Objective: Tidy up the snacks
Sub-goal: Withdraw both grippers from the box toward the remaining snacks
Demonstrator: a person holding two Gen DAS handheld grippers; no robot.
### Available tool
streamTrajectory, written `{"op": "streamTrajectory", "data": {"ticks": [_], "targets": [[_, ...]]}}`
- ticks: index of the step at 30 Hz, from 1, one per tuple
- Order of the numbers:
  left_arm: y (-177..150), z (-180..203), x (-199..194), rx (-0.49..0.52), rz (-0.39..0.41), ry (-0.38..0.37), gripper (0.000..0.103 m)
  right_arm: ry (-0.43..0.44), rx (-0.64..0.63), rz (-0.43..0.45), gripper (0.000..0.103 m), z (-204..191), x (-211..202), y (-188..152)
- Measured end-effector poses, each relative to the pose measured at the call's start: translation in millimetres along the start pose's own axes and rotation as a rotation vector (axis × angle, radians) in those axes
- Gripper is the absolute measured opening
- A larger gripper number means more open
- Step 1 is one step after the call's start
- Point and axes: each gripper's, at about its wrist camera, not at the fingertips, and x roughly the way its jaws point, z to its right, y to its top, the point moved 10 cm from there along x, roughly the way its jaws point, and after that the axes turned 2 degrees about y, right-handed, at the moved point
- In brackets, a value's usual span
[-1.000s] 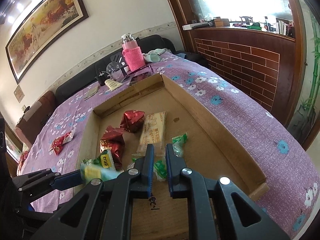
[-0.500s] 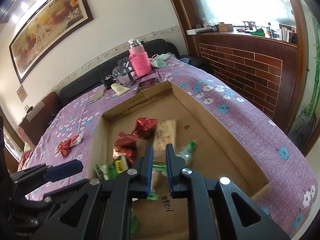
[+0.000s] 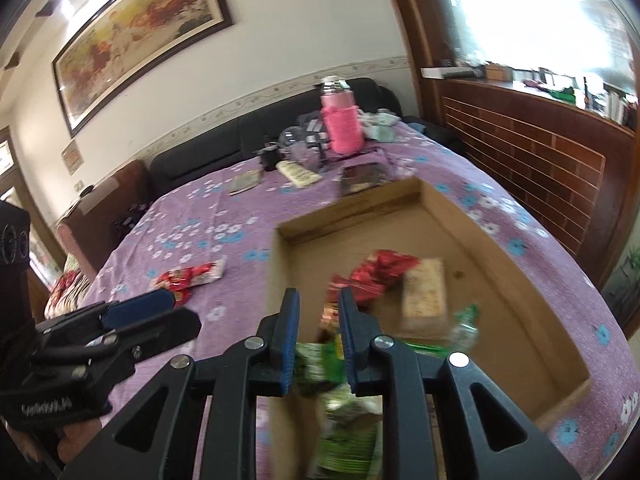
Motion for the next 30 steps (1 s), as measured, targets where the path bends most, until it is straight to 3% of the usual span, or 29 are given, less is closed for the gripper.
{"op": "streamTrajectory", "data": {"ticks": [7,15,24,30], "targets": [[8,-67,-31,-0.113,0.058,0.076,0.06,0.068,-0.087,-0.018,0.025,-58,14,9],[2,-157,-63,-0.273,0.094,0.156,0.06,0.163,-0.166,-0.113,0.025,-128,48,-7],[-15,-245,-81,-0.388,0.04,0.271,0.06,0.243,-0.206,-0.27,0.025,-184,103,-32],[-1,-273,-70,-0.347,-0.023,0.319,0.06,0.237,-0.207,-0.315,0.025,-198,134,-37]]}}
